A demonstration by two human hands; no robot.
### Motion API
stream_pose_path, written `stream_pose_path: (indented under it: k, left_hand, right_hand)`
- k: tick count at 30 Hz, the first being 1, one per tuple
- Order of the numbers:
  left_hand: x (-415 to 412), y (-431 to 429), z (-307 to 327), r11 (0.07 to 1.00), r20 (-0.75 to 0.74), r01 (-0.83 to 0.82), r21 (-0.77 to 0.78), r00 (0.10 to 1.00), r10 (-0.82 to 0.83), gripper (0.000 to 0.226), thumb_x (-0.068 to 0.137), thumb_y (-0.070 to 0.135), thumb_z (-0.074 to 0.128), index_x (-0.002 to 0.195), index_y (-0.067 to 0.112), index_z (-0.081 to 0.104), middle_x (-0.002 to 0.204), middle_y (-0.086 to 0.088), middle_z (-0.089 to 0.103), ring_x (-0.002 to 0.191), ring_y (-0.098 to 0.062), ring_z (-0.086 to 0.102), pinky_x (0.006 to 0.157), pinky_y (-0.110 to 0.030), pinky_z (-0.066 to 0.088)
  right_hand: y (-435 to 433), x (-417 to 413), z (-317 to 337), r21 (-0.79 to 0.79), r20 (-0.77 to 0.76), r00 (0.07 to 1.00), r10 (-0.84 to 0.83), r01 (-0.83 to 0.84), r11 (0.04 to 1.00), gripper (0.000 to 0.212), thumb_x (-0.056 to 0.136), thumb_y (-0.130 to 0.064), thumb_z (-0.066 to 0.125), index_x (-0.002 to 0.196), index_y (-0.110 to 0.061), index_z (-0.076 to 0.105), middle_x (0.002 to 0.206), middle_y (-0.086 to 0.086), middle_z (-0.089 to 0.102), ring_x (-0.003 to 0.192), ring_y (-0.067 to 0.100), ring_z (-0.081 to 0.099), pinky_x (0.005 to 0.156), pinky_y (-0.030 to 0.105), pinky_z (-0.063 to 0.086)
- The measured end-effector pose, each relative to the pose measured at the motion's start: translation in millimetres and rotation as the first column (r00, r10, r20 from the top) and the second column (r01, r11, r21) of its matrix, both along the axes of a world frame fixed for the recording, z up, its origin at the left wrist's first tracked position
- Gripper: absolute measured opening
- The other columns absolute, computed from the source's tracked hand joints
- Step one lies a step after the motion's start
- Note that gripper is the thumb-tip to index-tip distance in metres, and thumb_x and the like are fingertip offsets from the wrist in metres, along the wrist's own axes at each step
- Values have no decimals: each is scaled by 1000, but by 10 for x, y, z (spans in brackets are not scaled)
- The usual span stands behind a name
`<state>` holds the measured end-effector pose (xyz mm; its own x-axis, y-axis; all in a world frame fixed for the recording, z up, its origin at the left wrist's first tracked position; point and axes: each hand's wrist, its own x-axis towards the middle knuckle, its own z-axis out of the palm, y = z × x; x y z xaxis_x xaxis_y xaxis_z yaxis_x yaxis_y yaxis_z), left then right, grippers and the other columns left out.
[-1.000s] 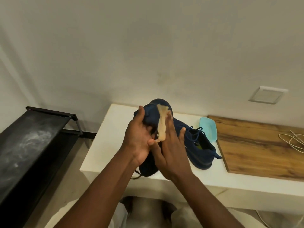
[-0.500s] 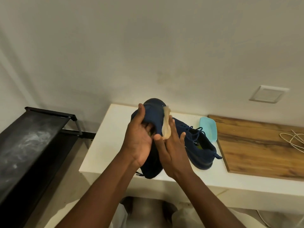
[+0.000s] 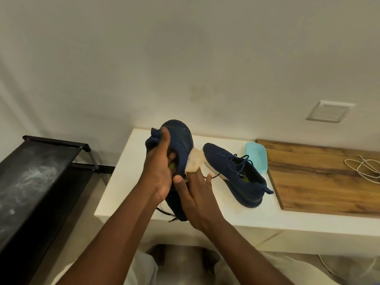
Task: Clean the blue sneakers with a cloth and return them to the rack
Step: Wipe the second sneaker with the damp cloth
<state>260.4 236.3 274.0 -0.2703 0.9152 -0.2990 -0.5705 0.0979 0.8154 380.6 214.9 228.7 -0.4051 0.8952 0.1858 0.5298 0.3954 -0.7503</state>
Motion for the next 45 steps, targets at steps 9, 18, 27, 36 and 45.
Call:
stream_pose_path:
  k: [9, 18, 27, 36, 45]
  left_hand:
    - [-239, 90, -141, 987, -197, -90, -135, 978, 62, 50, 97, 59, 53, 139, 32, 51, 124, 0, 68, 110, -25, 68, 99, -50, 54]
    - [-328, 152, -335, 924, 205, 30, -380, 977, 52, 85, 78, 81, 59, 123, 9, 64, 111, -19, 74, 104, -39, 71, 98, -57, 51]
    - [-248, 181, -524, 929, 250, -118, -351, 944, 215, 55, 83, 43, 74, 124, 8, 64, 109, -15, 76, 98, -38, 74, 80, -47, 60]
    - [-29, 19, -523, 915, 199, -214, -341, 935, 293, 53, 68, 19, 61, 119, 7, 67, 112, -13, 75, 92, -36, 70, 91, -47, 55]
    - [69, -63, -432, 885, 157, -304, -353, 913, 376, 44, 59, 11, 58, 101, 15, 69, 93, -2, 74, 86, -30, 70, 81, -41, 56]
  right_hand:
    - [-313, -7, -261, -15, 287, 949, 128, -129, 991, 61, 97, -69, 13, 148, -37, 29, 163, -11, 13, 150, 5, -3, 120, 53, -4]
    - [51, -248, -233, 198, 362, 931, 58, -138, 970, 64, 102, -58, 13, 156, -25, 12, 165, -4, 5, 149, 8, -12, 118, 55, -14]
    - [239, 142, -404, 56, 342, 937, -71, 55, 997, 69, 95, -69, 7, 142, -32, 41, 160, -5, 24, 150, 12, 9, 119, 57, -4]
    - [375, 51, -403, -49, 237, 923, -303, 323, 945, 73, 94, -71, 11, 132, -21, 48, 144, -3, 40, 141, 20, 29, 117, 61, 12]
    - [283, 99, -352, 12, 301, 950, -86, 86, 996, 73, 95, -70, 7, 156, -31, 5, 164, -12, 1, 149, 3, -7, 119, 53, -8]
